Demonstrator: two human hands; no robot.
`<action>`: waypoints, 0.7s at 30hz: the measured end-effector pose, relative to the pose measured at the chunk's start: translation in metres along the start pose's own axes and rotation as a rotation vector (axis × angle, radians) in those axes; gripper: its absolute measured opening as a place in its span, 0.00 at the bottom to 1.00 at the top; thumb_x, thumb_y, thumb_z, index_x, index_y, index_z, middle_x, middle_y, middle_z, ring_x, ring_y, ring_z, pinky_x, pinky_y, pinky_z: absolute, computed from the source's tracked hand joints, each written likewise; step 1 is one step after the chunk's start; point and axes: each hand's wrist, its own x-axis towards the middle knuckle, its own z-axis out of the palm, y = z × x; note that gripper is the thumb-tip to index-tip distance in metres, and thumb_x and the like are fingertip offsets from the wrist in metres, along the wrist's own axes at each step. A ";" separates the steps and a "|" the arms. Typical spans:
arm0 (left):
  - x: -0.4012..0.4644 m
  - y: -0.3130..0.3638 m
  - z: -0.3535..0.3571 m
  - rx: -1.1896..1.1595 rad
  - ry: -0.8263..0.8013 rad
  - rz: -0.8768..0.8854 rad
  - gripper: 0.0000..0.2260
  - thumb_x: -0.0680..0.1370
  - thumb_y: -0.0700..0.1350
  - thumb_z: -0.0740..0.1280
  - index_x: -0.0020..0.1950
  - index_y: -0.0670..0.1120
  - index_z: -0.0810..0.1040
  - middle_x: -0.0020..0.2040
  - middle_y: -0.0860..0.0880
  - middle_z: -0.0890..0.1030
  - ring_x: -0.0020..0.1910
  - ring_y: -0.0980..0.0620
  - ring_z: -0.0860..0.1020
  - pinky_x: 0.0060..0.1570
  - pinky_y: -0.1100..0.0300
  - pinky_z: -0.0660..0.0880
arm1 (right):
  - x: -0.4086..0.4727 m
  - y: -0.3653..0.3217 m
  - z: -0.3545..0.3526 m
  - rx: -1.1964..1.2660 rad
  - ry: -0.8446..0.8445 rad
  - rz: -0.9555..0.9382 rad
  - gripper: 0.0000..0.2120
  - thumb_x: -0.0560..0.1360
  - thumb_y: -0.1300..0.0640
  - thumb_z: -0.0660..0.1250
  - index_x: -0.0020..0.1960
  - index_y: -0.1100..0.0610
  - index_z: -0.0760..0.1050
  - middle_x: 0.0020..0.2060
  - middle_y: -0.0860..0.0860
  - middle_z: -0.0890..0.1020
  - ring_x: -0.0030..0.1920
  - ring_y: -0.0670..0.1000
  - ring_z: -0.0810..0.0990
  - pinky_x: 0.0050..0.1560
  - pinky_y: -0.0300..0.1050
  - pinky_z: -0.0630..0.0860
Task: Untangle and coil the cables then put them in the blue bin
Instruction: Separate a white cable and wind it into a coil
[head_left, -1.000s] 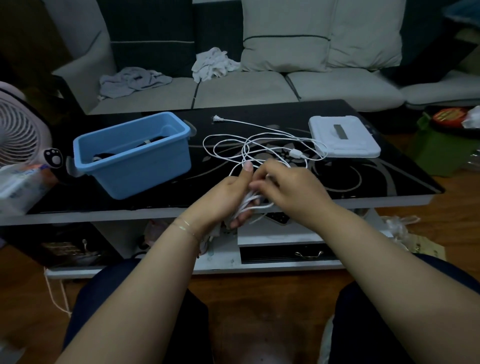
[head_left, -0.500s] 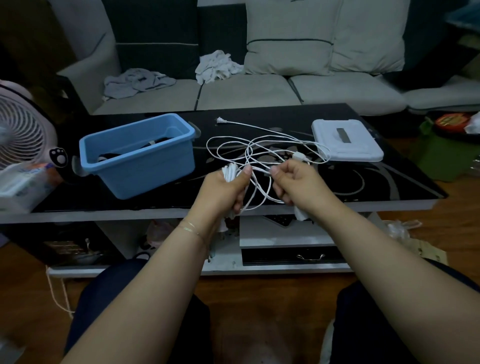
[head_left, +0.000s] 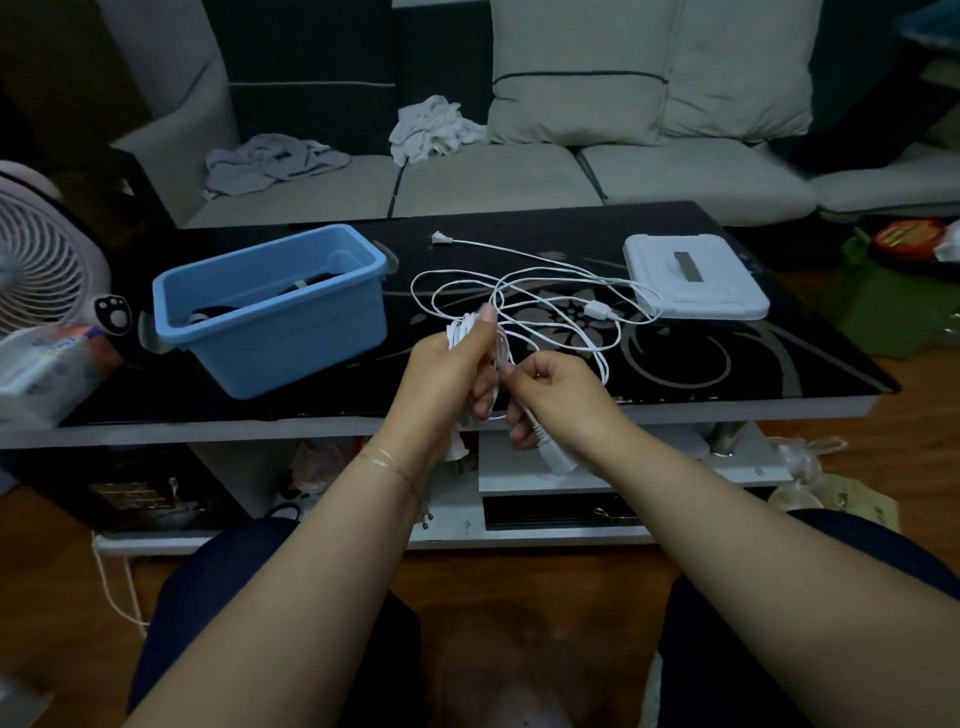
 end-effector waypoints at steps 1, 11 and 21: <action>0.000 0.001 0.000 -0.008 -0.028 -0.005 0.20 0.80 0.56 0.63 0.31 0.47 0.70 0.22 0.50 0.66 0.21 0.52 0.65 0.24 0.63 0.63 | 0.000 0.001 0.001 0.012 0.020 -0.014 0.13 0.79 0.52 0.64 0.41 0.60 0.71 0.29 0.54 0.77 0.23 0.48 0.76 0.25 0.41 0.75; 0.003 0.010 -0.010 -0.152 -0.302 -0.194 0.16 0.82 0.50 0.59 0.40 0.43 0.73 0.25 0.50 0.68 0.22 0.53 0.67 0.27 0.63 0.67 | 0.007 -0.001 -0.005 -0.055 0.208 -0.224 0.09 0.81 0.55 0.60 0.43 0.55 0.71 0.30 0.49 0.74 0.26 0.43 0.71 0.30 0.40 0.71; 0.004 0.008 -0.012 -0.203 -0.377 -0.394 0.20 0.79 0.58 0.60 0.37 0.44 0.72 0.26 0.48 0.73 0.24 0.51 0.73 0.26 0.62 0.73 | 0.005 -0.010 -0.022 -0.227 0.073 -0.498 0.06 0.74 0.60 0.70 0.40 0.51 0.77 0.37 0.45 0.79 0.42 0.45 0.78 0.46 0.41 0.75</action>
